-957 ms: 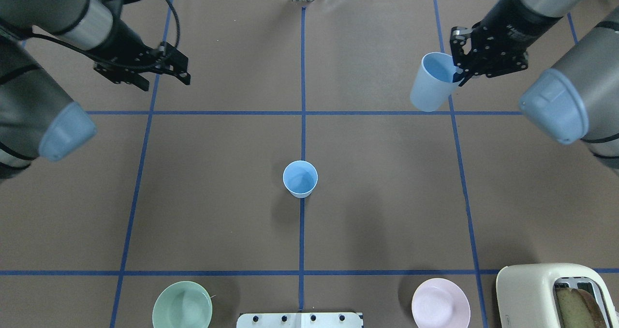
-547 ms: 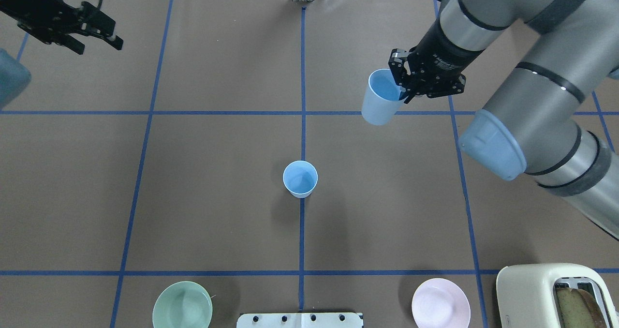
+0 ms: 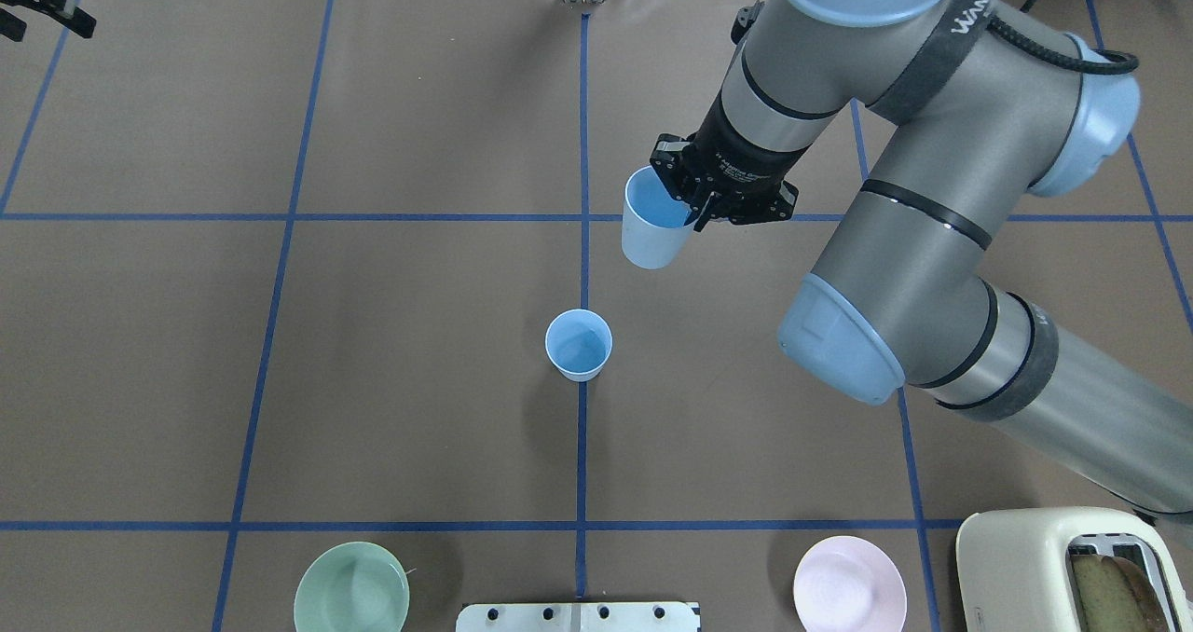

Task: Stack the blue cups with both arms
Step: 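Carry second blue cup with right gripper toward center while left withdraws, then lower the held cup into the placed blue cup with the right gripper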

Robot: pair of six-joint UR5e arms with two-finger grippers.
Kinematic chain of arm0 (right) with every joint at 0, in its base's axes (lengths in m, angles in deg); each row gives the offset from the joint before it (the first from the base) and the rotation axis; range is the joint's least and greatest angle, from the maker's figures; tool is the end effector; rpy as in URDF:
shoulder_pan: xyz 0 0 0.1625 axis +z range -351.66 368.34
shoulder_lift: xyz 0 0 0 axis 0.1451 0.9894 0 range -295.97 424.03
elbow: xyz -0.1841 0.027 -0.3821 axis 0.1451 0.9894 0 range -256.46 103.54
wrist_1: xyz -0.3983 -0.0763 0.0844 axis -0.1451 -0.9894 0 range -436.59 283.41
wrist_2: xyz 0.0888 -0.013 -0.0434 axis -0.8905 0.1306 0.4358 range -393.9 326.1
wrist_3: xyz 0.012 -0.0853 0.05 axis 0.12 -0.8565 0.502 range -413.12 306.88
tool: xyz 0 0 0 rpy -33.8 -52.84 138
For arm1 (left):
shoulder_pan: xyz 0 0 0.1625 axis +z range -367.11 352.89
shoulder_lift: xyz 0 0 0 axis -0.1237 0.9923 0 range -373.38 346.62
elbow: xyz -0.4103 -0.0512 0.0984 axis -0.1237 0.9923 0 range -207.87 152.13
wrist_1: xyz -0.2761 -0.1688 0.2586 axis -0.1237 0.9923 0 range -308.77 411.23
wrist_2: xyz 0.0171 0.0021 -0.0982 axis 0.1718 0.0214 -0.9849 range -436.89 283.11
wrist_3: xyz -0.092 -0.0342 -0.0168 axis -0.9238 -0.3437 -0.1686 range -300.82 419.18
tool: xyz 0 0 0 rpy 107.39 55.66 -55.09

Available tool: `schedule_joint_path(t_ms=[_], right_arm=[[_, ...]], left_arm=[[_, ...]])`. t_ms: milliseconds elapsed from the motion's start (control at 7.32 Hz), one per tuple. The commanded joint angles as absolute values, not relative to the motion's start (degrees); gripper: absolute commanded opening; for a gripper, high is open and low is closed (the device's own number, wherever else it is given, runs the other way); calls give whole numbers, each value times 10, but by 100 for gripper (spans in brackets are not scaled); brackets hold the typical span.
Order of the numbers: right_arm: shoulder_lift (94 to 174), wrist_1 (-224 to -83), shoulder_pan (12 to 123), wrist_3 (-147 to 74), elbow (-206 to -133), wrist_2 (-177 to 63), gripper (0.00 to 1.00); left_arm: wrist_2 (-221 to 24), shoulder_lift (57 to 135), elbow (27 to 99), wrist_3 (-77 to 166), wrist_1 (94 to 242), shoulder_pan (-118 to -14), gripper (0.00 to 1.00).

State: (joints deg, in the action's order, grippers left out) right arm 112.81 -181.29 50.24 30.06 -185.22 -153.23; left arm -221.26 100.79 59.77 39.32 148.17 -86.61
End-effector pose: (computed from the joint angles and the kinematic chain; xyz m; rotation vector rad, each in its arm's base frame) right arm -0.3962 -0.4690 0.1328 -0.1235 -0.9077 0.3668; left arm 0.0674 -0.6521 0.4074 0.2037 1.0149 0.0894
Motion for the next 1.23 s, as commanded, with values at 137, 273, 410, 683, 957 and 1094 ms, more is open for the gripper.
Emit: schedule_joint_path(t_ms=[137, 273, 410, 683, 957, 1094], right_arm=[[1123, -1786, 461, 338, -1835, -1490, 0], [1116, -1786, 450, 342, -1829, -1478, 0], [1113, -1785, 439, 352, -1825, -1468, 0], [1111, -1752, 417, 374, -1806, -1444, 0], [1109, -1742, 396, 386, -1799, -1427, 0], [1108, -1741, 386, 395, -1799, -1417, 0]], left_arm=[[-2213, 1009, 542, 524, 1462, -921, 98], [-2213, 1009, 528, 550, 1462, -931, 98], [-2209, 1009, 517, 576, 1463, -939, 98], [-2207, 1009, 503, 598, 1463, -945, 98], [-2207, 1010, 500, 598, 1463, -949, 98], [-2207, 1010, 500, 598, 1463, -949, 98]])
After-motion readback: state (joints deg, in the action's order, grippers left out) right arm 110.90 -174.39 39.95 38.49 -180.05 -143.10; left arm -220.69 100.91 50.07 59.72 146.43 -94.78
